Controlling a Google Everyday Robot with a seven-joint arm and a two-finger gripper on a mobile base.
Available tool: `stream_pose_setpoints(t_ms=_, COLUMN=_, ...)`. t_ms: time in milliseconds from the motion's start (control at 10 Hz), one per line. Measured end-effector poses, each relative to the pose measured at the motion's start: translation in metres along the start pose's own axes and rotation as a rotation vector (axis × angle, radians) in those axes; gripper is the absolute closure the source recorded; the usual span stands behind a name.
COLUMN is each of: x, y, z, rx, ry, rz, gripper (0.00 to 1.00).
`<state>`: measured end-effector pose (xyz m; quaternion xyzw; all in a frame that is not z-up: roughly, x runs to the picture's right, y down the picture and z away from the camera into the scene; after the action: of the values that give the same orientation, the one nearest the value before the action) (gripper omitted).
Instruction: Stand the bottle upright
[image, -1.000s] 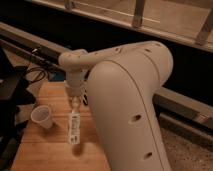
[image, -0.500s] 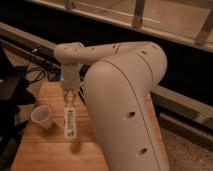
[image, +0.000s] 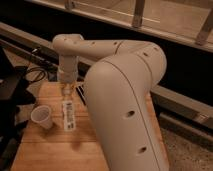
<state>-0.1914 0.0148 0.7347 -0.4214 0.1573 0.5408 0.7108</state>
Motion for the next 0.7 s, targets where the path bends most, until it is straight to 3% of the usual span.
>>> stream_pose_setpoints(t_ms=200, x=-0.006, y=-0.003, z=-0.003, rx=0.001, ry=-0.003, rz=-0.018, gripper=0.98)
stream_pose_setpoints(t_ms=400, x=-0.004, y=-0.013, z=-0.005, rx=0.061, ry=-0.033, rz=0.029, gripper=0.98)
stream_pose_setpoints(t_ms=700, x=-0.01, y=-0.05, z=-0.015, rx=0.141, ry=-0.128, rz=0.099, gripper=0.98)
